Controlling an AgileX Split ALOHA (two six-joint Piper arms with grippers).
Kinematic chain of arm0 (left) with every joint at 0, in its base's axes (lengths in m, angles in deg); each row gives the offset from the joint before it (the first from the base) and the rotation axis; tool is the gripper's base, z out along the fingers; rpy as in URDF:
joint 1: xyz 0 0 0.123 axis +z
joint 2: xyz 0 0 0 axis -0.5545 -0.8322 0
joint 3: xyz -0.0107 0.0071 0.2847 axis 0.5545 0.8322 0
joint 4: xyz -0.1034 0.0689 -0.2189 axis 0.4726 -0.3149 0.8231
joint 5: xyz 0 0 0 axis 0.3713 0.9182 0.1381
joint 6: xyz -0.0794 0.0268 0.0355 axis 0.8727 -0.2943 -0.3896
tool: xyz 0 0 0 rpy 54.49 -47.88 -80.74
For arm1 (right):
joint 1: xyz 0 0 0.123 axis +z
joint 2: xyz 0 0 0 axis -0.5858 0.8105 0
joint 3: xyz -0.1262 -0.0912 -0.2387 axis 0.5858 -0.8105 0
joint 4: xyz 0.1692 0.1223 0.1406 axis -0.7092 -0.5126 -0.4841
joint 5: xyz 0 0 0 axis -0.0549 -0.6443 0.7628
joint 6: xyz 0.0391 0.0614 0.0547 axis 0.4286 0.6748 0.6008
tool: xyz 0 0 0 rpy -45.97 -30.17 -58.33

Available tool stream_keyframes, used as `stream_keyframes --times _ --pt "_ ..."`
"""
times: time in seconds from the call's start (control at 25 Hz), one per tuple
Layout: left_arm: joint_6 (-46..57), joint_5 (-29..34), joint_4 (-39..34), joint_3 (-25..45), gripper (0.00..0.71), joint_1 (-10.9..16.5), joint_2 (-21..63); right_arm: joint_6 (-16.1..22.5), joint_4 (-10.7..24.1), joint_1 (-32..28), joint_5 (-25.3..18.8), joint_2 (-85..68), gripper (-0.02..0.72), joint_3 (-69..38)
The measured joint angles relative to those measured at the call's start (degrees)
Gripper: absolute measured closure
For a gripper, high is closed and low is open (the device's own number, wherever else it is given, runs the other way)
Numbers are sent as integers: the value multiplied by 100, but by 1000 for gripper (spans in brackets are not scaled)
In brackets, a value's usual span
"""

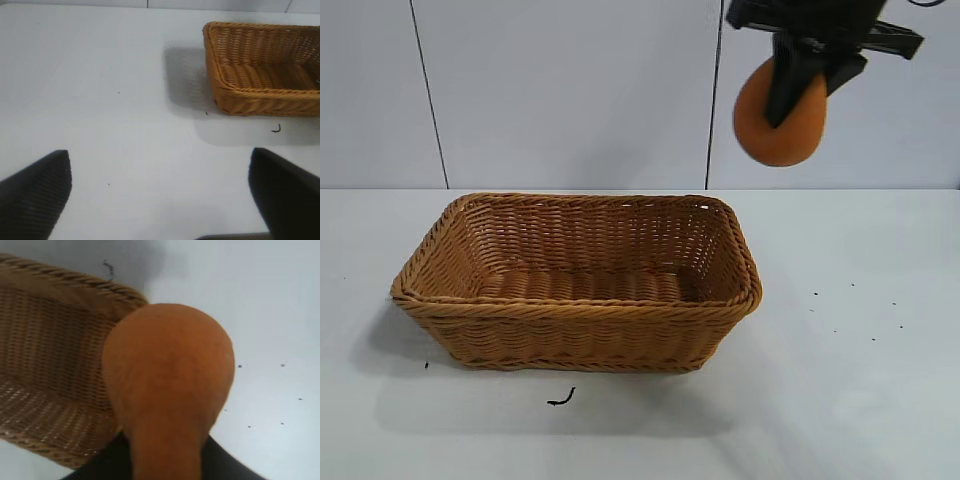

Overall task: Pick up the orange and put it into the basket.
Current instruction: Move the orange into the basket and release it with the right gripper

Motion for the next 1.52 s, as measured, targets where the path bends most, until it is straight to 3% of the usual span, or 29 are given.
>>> stream_keyframes --times 0.2,0.48,0.76,1.12,1.24,1.44,1.52 --pt "0 0 0 0 18 0 0 28 -12 813 158 77 596 0" --pt "0 0 0 0 18 0 0 151 -14 1430 696 605 596 0" --pt "0 0 0 0 18 0 0 275 -79 1550 1478 1335 596 0" --pt "0 0 0 0 18 0 0 275 -79 1550 1634 1762 594 0" --pt "0 0 0 0 18 0 0 275 -79 1550 1641 1762 479 0" --pt "0 0 0 0 18 0 0 275 -79 1550 1523 1762 95 89" --pt "0 0 6 0 18 0 0 275 -79 1550 1347 1762 48 215"
